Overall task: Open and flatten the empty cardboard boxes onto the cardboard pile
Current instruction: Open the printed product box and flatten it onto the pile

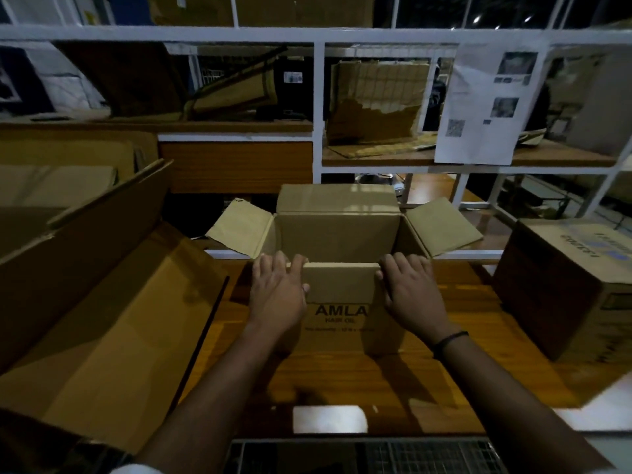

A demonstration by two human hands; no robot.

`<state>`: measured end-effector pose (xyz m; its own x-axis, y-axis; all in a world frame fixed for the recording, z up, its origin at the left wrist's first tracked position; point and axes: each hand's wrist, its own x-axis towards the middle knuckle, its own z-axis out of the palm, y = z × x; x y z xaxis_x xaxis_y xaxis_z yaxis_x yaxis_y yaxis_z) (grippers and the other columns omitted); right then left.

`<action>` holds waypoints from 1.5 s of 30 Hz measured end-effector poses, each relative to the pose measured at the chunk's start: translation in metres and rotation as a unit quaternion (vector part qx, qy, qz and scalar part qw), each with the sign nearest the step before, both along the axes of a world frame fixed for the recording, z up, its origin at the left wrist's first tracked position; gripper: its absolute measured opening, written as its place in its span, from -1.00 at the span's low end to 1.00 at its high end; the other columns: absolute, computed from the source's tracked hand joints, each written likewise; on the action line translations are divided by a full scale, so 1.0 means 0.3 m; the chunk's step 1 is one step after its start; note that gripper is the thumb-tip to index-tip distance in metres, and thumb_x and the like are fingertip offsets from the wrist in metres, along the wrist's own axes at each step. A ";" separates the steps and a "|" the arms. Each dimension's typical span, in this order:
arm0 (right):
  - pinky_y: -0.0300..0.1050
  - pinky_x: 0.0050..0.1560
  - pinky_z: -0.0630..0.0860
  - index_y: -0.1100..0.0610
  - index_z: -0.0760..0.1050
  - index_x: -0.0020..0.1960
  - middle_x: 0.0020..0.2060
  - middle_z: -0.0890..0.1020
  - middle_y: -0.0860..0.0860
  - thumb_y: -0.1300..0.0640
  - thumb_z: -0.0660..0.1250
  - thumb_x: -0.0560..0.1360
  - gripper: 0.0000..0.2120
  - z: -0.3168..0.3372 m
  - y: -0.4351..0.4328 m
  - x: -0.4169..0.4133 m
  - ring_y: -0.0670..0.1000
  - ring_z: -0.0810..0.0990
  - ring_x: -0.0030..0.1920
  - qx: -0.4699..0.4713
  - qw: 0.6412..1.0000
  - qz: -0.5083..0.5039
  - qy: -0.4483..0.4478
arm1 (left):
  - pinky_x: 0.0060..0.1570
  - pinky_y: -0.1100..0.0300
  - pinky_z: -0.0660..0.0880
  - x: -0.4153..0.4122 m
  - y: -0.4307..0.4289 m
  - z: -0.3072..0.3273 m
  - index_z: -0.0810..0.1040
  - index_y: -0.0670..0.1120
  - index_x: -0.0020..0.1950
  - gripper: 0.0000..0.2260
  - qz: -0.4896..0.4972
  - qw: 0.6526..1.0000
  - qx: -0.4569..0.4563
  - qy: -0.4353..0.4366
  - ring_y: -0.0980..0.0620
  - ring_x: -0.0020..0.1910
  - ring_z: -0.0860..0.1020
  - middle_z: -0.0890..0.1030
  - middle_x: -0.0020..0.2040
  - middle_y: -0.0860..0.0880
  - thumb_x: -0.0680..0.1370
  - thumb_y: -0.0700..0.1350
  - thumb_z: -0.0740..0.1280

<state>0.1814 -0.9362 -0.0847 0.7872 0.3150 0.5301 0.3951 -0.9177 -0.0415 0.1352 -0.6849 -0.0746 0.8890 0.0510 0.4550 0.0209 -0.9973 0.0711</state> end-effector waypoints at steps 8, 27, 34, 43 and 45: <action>0.15 0.47 0.26 -0.03 0.41 0.18 0.02 0.51 -0.03 -0.21 -0.11 0.64 -0.59 0.021 -0.015 0.006 0.04 0.50 0.12 -0.020 1.000 0.015 0.010 | 0.56 -0.15 0.09 -0.003 -0.006 0.002 0.25 0.08 0.50 -0.55 0.002 1.000 -0.011 0.017 -0.19 0.50 0.24 0.36 0.44 -0.14 0.65 0.13 0.23; 0.06 -0.10 0.70 -0.02 0.27 0.51 0.18 0.61 0.09 -0.57 0.23 0.32 -0.07 0.026 -0.105 0.032 0.02 0.63 0.03 0.242 0.955 -0.044 0.164 | 0.32 -0.12 0.41 -0.014 -0.005 -0.004 0.24 0.20 0.47 -0.56 0.030 0.995 -0.089 0.045 -0.30 0.42 0.17 0.17 0.47 -0.12 0.63 0.14 0.28; 0.39 0.48 0.24 -0.08 0.04 0.62 0.59 0.19 0.16 -0.54 0.22 0.43 -0.06 -0.028 -0.089 0.006 0.26 0.16 0.58 0.238 0.960 -0.095 0.113 | 0.44 -0.28 0.31 -0.016 0.013 -0.034 0.19 0.24 0.54 -0.49 0.005 0.994 -0.105 0.039 -0.34 0.53 0.01 -0.05 0.59 -0.08 0.63 0.15 0.28; -0.16 -0.22 0.47 -0.03 0.12 0.61 0.23 0.47 0.05 -0.30 0.14 0.62 -0.34 0.041 -0.093 -0.180 -0.11 0.53 -0.03 0.490 0.867 -0.024 0.081 | -0.03 0.16 0.47 -0.127 0.119 -0.063 0.38 -0.07 0.49 -0.42 0.014 0.773 -0.606 -0.185 -0.11 0.28 0.48 0.43 0.37 -0.08 0.65 0.29 0.04; -0.13 -0.25 0.54 -0.01 0.17 0.58 0.15 0.58 0.03 -0.29 0.11 0.65 -0.39 0.094 -0.096 -0.172 -0.03 0.63 -0.11 0.577 0.810 0.048 0.088 | 0.19 -0.04 0.52 -0.131 0.133 -0.061 0.44 -0.11 0.44 -0.34 -0.017 0.727 -0.667 -0.162 -0.15 0.30 0.54 0.53 0.32 -0.10 0.63 0.34 -0.03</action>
